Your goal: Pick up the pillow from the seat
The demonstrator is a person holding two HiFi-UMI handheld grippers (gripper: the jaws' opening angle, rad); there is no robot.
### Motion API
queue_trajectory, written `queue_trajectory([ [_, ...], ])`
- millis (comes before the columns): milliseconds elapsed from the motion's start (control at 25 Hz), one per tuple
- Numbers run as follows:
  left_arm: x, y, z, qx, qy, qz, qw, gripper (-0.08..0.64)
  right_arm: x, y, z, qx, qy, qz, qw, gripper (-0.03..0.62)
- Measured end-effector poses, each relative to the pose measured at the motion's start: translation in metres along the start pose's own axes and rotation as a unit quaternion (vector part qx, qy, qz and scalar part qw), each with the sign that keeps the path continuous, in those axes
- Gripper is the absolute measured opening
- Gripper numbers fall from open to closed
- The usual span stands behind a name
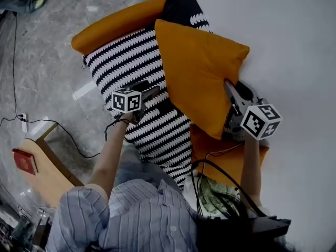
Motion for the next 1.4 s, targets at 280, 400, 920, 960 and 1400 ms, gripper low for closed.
queue_trajectory([
  [280,-0.069,-0.019,0.004,0.018,0.036,0.075,0.9964,0.291,-0.057,-0.039,-0.037,-0.015,-0.03,0.064,0.997,0.092],
  [400,-0.105,-0.02,0.015,0.05,0.081,0.096,0.9908,0.304,-0.083,-0.055,-0.053,-0.028,-0.047,0.089,0.995,0.091],
  [920,-0.108,-0.021,0.077,0.26,0.101,0.136,0.9507,0.301,-0.128,-0.114,-0.087,-0.085,-0.104,0.12,0.984,0.084],
  [960,-0.103,-0.023,0.082,0.261,0.101,0.134,0.9506,0.297,-0.128,-0.116,-0.089,-0.087,-0.105,0.124,0.983,0.084],
  [1400,-0.083,-0.089,0.151,0.183,0.167,0.183,0.9515,0.189,-0.113,-0.177,-0.103,-0.077,-0.149,0.162,0.972,0.084],
])
Point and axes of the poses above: the fingertips, and each gripper's own axes: y forward along the fingers, z to its right, x out of its underside, the point moved 10 cm from there along -y, backward along the fingers, and after that the axes turned 9 degrees about z, right-handed, at the moved point
